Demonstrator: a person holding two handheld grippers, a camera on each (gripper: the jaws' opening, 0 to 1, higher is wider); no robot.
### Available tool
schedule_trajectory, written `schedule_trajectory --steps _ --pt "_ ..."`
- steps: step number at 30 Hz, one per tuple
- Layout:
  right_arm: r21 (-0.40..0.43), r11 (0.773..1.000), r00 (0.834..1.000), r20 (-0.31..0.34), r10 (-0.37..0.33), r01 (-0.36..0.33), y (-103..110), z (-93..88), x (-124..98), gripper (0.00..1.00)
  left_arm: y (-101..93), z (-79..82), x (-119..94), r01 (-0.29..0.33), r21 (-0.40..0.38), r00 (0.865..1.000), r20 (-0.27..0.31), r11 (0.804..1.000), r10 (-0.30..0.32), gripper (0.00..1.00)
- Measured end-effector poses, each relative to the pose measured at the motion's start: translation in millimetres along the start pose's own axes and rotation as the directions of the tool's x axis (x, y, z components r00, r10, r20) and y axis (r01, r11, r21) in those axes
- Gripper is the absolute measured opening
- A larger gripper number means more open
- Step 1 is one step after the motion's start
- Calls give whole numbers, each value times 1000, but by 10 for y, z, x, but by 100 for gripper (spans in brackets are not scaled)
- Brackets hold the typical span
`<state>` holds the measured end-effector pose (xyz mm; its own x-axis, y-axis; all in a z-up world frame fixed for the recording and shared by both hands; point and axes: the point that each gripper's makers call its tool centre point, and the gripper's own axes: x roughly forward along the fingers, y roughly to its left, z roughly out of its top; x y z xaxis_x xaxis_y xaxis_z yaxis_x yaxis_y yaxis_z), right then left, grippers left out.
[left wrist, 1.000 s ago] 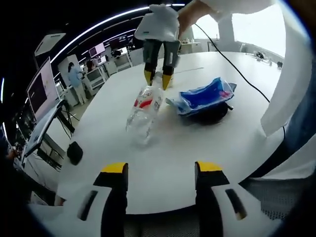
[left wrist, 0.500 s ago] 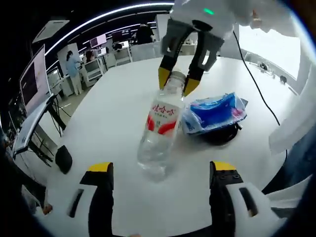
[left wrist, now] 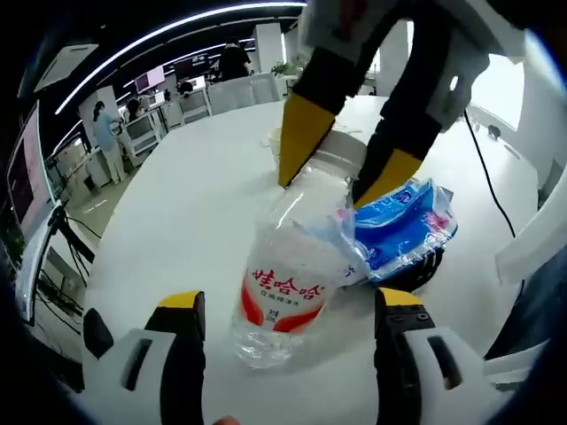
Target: Arrange the tabletop items into an orderly group along one side of the table until the central work area is clear of visible clutter.
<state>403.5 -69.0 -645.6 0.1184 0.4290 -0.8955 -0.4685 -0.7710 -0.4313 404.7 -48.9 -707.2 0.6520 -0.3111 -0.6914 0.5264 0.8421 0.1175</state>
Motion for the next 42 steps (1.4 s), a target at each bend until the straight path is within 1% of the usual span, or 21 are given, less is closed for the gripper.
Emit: schedule_trajectory --steps 3,5,6,8,9,10,15,16,19,21,23,27,29,31,34,35,37,38,40,41,42 --pt "-10 1000 1000 5 0 0 -10 27 -6 18 -9 38 115 -2 102 1000 -5 995 3 72" --pt "-21 1000 1000 12 1 -1 -23 58 -13 18 -15 129 167 -3 119 1000 25 993 0 60" --pt "-24 1000 1000 14 3 -3 -24 73 -19 18 42 144 179 -35 115 999 29 993 32 58" --pt "-27 1000 1000 28 4 -3 -28 111 -26 18 77 202 205 -37 128 998 60 991 29 49" --pt "-32 999 1000 27 4 -3 -34 110 -25 18 43 204 214 -10 154 998 59 988 1 50" --pt "-34 999 1000 25 0 1 -57 106 -30 18 105 237 230 -53 161 995 88 985 39 49" --pt "-54 999 1000 5 2 -2 -78 39 -28 19 136 207 186 -63 208 995 94 976 44 43" --pt "-54 999 1000 20 2 0 -69 58 -23 19 121 211 180 -52 174 994 102 983 35 43" --pt "-51 998 999 11 -43 43 -74 40 -15 21 131 211 175 -58 187 994 103 981 39 40" --pt "-64 992 994 36 -107 109 -146 54 -30 25 118 238 152 -22 93 990 138 995 9 40" --pt "-11 990 988 63 -141 142 -177 71 -75 29 89 288 132 3 46 986 165 999 -11 39" --pt "60 978 975 86 -205 200 -172 38 -190 33 59 343 124 12 27 982 189 1000 -17 39" --pt "110 967 968 78 -241 231 -130 -38 -242 40 66 383 122 9 8 978 207 1000 -10 39" --pt "191 944 955 80 -286 267 -116 -89 -303 48 94 443 117 8 -65 971 238 998 8 40" --pt "426 845 925 45 -377 323 -72 -253 -471 43 146 589 49 23 -192 949 312 981 39 40" --pt "473 814 916 36 -399 337 -53 -304 -519 43 161 614 36 21 -198 945 323 980 46 40" --pt "598 728 902 18 -432 336 34 -419 -621 46 184 639 31 13 -194 947 317 981 50 41" --pt "710 629 886 16 -463 316 66 -479 -697 48 194 663 35 11 -197 947 317 980 54 41" --pt "837 466 858 -8 -514 288 121 -612 -821 53 225 691 47 6 -205 946 319 979 61 41" --pt "909 331 828 -27 -560 254 153 -701 -919 56 240 704 49 5 -213 945 320 977 65 41" --pt "947 243 814 -34 -580 212 215 -760 -985 58 257 723 47 3 -221 943 324 975 71 41"
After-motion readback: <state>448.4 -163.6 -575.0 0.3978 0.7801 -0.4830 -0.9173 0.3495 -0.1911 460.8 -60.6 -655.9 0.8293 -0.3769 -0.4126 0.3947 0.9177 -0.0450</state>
